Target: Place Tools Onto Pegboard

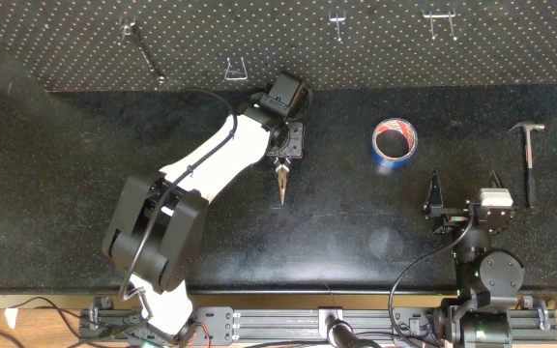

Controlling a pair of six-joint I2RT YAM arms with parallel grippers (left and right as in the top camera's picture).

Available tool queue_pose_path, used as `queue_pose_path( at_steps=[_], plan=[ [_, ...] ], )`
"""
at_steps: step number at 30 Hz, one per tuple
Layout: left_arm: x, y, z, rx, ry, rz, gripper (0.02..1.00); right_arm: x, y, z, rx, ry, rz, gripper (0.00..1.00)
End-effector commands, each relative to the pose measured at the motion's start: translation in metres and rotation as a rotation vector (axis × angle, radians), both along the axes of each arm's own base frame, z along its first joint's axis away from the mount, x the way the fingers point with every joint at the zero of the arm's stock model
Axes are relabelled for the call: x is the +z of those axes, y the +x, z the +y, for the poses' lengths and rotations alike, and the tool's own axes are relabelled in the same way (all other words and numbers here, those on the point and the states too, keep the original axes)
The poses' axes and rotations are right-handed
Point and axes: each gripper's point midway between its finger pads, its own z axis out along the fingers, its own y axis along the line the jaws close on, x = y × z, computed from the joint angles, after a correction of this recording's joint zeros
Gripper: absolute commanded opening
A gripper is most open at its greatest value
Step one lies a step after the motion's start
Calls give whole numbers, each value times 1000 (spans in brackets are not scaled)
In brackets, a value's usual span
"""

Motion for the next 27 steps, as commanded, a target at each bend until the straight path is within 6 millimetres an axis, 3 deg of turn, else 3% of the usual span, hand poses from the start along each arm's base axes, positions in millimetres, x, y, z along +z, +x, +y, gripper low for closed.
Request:
queue_pose_path(
  at_steps=[1, 2, 3, 4, 6, 7, 8, 10, 12, 14, 15, 17, 19, 24, 26, 27],
  plan=[
    [-20, -12, -6, -13, -18, 71, 489, -1, 0, -1, -6, 8, 2, 969],
    [-20, -11, -6, -12, -17, 70, 437, -1, 0, -1, -6, 8, 2, 969],
    [-20, -11, -6, -12, -16, 70, 150, -1, 0, -1, -6, 8, 2, 969],
    [-20, -10, -5, -10, -8, 64, 29, -1, 0, -1, -6, 8, 2, 969],
    [-2, -4, -3, -4, -10, 14, 27, -2, 0, -1, -6, 8, 2, 969],
    [34, -1, 5, 10, -2, -64, 27, -1, 0, -1, -6, 8, 2, 969],
    [62, -8, 15, 19, 18, -98, 27, -1, 0, -1, -6, 8, 2, 969],
    [96, -34, 36, 31, 24, -141, 27, -1, 0, -1, -6, 8, 2, 969],
    [103, -76, 71, 68, -7, -200, 27, -1, 0, -1, -6, 8, 2, 967],
    [112, -77, 102, 162, -77, -405, 25, -1, 0, -1, -6, 8, 2, 969],
    [143, -56, 117, 198, -114, -680, 29, -1, 0, -1, -6, 8, 2, 969],
    [180, -25, 123, 223, -88, -898, 27, -1, 0, -1, -6, 8, 2, 969],
    [232, 27, 116, 189, -39, -1196, 27, -1, 0, -1, -6, 8, 2, 969],
    [287, 92, 110, 172, 21, -1301, 27, -1, 0, -1, -6, 8, 2, 969],
    [296, 107, 108, 176, 15, -1316, 27, -1, 0, -1, -6, 8, 2, 969],
    [291, 111, 105, 165, 10, -1307, 25, -1, 0, -1, -6, 8, 2, 969]
  ],
)
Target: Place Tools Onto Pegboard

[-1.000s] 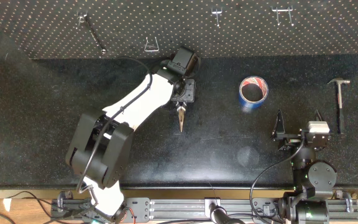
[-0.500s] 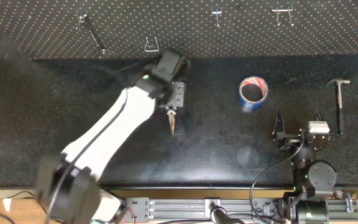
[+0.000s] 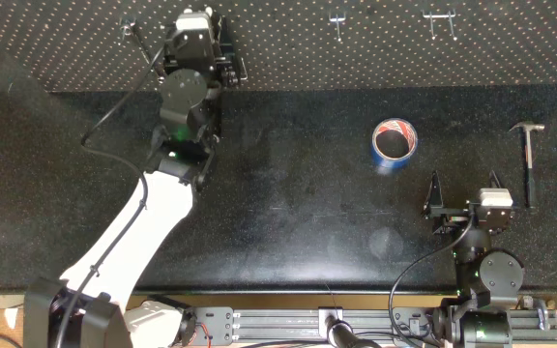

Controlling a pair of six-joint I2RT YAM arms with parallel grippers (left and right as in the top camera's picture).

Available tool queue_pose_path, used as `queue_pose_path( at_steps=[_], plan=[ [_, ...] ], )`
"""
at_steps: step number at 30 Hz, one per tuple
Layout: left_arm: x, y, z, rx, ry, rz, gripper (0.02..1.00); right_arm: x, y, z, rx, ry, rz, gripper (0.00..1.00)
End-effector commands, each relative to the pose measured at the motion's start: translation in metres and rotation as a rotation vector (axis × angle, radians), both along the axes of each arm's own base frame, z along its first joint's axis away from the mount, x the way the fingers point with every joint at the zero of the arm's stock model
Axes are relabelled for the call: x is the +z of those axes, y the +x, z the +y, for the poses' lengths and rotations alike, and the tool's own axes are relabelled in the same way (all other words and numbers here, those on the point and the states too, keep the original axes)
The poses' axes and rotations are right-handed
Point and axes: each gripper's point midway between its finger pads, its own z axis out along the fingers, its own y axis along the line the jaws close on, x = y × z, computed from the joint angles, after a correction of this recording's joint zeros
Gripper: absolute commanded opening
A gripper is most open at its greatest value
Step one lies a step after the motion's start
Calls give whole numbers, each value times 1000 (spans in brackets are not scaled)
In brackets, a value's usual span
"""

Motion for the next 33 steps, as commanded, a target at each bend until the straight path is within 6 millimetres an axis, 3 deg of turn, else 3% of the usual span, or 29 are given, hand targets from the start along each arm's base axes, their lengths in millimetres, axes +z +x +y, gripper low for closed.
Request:
queue_pose_path(
  at_steps=[1, 5, 7, 11, 16, 19, 21, 23, 24, 25, 29, 30, 31, 32, 33],
  plan=[
    [8, 22, -6, -11, 16, -22, 29, -2, 0, -1, -6, 8, 1, 972],
    [-14, 30, -12, -49, 22, 21, 29, -2, 0, -1, -6, 8, 1, 969],
    [-15, 30, -12, -49, 24, 27, 27, -2, 0, -1, -6, 8, 1, 969],
    [-40, 27, -12, -50, 51, 127, 29, -2, 0, -1, -6, 8, 1, 969],
    [-43, 26, -12, -52, 54, 140, 27, -2, 0, -1, -6, 8, 2, 969],
    [-65, 20, -18, -97, 71, 234, 45, -2, 0, -1, -6, 8, 1, 969],
    [-77, 16, -20, -115, 72, 281, 196, -2, 0, -1, -6, 8, 1, 969],
    [-80, 15, -22, -128, 72, 294, 566, -2, 0, -1, -6, 8, 1, 969],
    [-82, 15, -22, -127, 75, 302, 847, -2, 0, -1, -6, 8, 1, 969],
    [-84, 14, -21, -126, 78, 314, 974, -2, 0, -1, -6, 8, 1, 969],
    [-86, 13, -1, -35, 98, 327, 996, -2, 0, -1, -6, 8, 1, 969],
    [-88, 4, 2, -35, 109, 370, 996, -2, 0, -1, -6, 8, 1, 969],
    [-94, -21, 9, -35, 135, 464, 996, -2, 0, -1, -6, 8, 1, 969],
    [-87, -53, 29, -25, 126, 496, 996, -2, 0, -1, -6, 8, 1, 969],
    [-88, -68, 40, -22, 107, 488, 996, -2, 0, -1, -6, 8, 1, 969]
  ],
)
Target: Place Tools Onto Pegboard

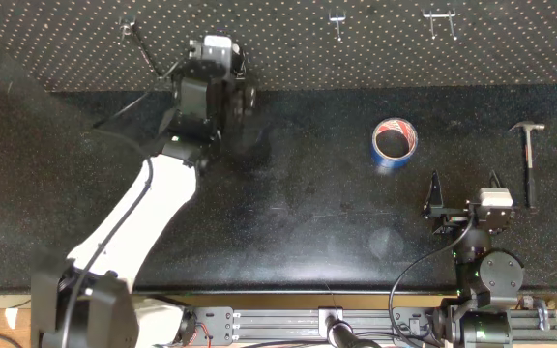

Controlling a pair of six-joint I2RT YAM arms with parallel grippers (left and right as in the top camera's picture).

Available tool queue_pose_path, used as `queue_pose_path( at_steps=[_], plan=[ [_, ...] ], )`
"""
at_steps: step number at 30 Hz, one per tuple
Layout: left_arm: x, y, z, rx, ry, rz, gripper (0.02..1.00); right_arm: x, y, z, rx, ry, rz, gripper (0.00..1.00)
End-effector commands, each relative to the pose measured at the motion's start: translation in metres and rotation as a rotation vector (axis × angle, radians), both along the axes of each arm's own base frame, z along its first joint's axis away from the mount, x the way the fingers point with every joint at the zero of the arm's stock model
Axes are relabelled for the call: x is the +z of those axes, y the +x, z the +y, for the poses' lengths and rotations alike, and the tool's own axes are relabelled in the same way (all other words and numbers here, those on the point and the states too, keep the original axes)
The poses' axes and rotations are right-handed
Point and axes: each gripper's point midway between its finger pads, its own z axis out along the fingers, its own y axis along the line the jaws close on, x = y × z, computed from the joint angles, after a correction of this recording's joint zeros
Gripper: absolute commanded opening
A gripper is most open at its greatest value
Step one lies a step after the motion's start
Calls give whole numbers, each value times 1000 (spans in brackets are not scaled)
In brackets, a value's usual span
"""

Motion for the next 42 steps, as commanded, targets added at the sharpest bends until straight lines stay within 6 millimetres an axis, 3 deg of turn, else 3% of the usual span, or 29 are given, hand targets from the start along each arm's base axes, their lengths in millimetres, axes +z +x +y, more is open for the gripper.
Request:
queue_pose_path(
  at_steps=[1, 4, 7, 10, 13, 16, 25, 27, 28, 29, 32, 33, 35, 37, 38, 42],
  plan=[
    [32, -67, 49, 48, -50, -51, 996, -2, 0, -1, -6, 8, 2, 969],
    [1, -134, 85, 68, -134, -220, 996, -2, 0, -1, -6, 8, 2, 969],
    [-15, -169, 86, 54, -151, -343, 996, -2, 0, -1, -6, 8, 2, 969],
    [-15, -182, 73, -17, -185, -483, 996, -2, 0, -1, -6, 8, 2, 969],
    [-29, -193, 60, -65, -195, -427, 996, -2, 0, -1, -6, 8, 2, 969],
    [-15, -198, 66, -39, -188, -493, 996, -2, 0, -1, -6, 8, 2, 969],
    [-16, -198, 66, -39, -188, -490, 996, -2, 0, -2, -13, 6, 3, 969],
    [-16, -198, 66, -39, -188, -490, 996, 8, 1, -6, -44, 101, 2, 969],
    [-16, -198, 66, -39, -188, -490, 996, 29, 16, 6, -11, 198, 105, 969],
    [-16, -198, 66, -39, -188, -490, 996, 50, 53, 28, 32, 236, 310, 969],
    [-16, -198, 66, -39, -188, -490, 996, 65, 99, 73, 89, 166, 703, 969],
    [-16, -198, 66, -39, -188, -490, 996, 63, 109, 80, 94, 154, 768, 969],
    [-16, -198, 66, -39, -188, -490, 996, 39, 127, 92, 112, 153, 885, 969],
    [-16, -198, 66, -39, -188, -490, 996, -5, 132, 106, 155, 179, 1018, 972],
    [-16, -198, 66, -39, -188, -490, 996, -45, 133, 111, 157, 183, 1130, 972],
    [-16, -198, 66, -39, -188, -490, 996, -81, 128, 124, 169, 155, 1230, 969]
  ],
)
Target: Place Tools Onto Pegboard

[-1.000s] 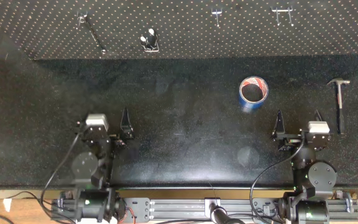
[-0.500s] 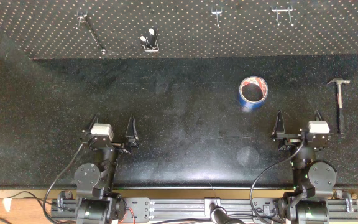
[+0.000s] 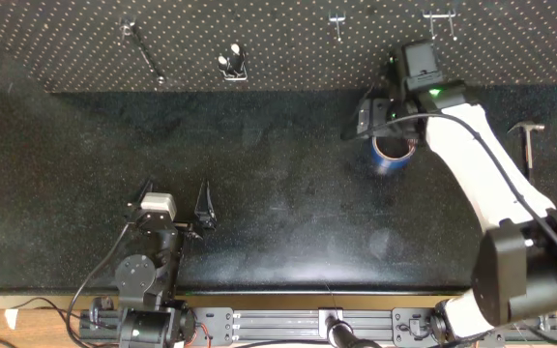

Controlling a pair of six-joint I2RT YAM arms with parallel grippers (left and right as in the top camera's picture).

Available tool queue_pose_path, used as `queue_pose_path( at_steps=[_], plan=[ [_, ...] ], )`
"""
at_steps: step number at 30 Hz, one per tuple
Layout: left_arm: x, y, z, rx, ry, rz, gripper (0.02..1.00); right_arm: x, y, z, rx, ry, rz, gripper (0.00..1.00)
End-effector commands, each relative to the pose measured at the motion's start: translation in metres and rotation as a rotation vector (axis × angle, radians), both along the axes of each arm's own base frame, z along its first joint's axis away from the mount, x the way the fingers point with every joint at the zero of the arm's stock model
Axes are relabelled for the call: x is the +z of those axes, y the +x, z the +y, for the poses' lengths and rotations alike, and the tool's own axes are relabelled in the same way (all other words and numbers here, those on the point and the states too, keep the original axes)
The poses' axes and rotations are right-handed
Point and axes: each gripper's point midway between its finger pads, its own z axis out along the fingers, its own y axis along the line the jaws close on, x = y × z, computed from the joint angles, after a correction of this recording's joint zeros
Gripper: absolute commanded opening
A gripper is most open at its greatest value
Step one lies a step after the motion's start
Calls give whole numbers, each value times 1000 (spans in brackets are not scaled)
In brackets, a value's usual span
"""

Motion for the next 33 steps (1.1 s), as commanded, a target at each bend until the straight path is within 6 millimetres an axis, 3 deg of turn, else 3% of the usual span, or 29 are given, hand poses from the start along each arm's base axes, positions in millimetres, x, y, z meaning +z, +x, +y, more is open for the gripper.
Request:
queue_pose_path(
  at_steps=[1, 5, 8, 10, 11, 14, 16, 17, 18, 20, 21, 22, 25, 29, 33],
  plan=[
    [-1, 0, 2, 11, -8, 1, 996, -21, -4, 19, 38, 5, 54, 969],
    [-1, 0, 2, 11, -8, 1, 996, -33, -4, 22, 43, 0, 75, 947],
    [-1, 0, 2, 11, -8, 1, 996, -39, -5, 21, 43, -5, 93, 393],
    [-1, 0, 2, 11, -8, 1, 996, -41, -5, 21, 42, -10, 97, 218],
    [-1, 0, 2, 11, -8, 1, 996, -45, -6, 20, 42, -13, 109, 80],
    [-1, 0, 2, 11, -8, 2, 996, -45, -3, 21, 41, -12, 97, 75],
    [-1, 0, 2, 11, -8, 1, 996, -23, 5, 23, 5, 19, 36, 75],
    [-1, 0, 2, 11, -8, 2, 996, 28, 23, 32, 4, 70, -128, 75],
    [-1, 0, 2, 11, -8, 2, 996, 54, 31, 39, 17, 94, -218, 75],
    [-1, 0, 2, 11, -8, 1, 996, 138, 48, 58, 31, 116, -517, 75],
    [-1, 0, 2, 11, -8, 1, 998, 172, 49, 64, 9, 87, -645, 75],
    [-1, 0, 2, 11, -8, 1, 996, 190, 48, 69, -6, 72, -712, 73],
    [-1, 0, 2, 11, -8, 1, 996, 206, 51, 84, -7, 83, -788, 75],
    [-1, 0, 2, 11, -8, 1, 996, 195, 59, 92, 7, 79, -782, 75],
    [-1, 0, 2, 11, -8, 1, 996, 168, 25, 73, 24, 1, -615, 75]
  ],
)
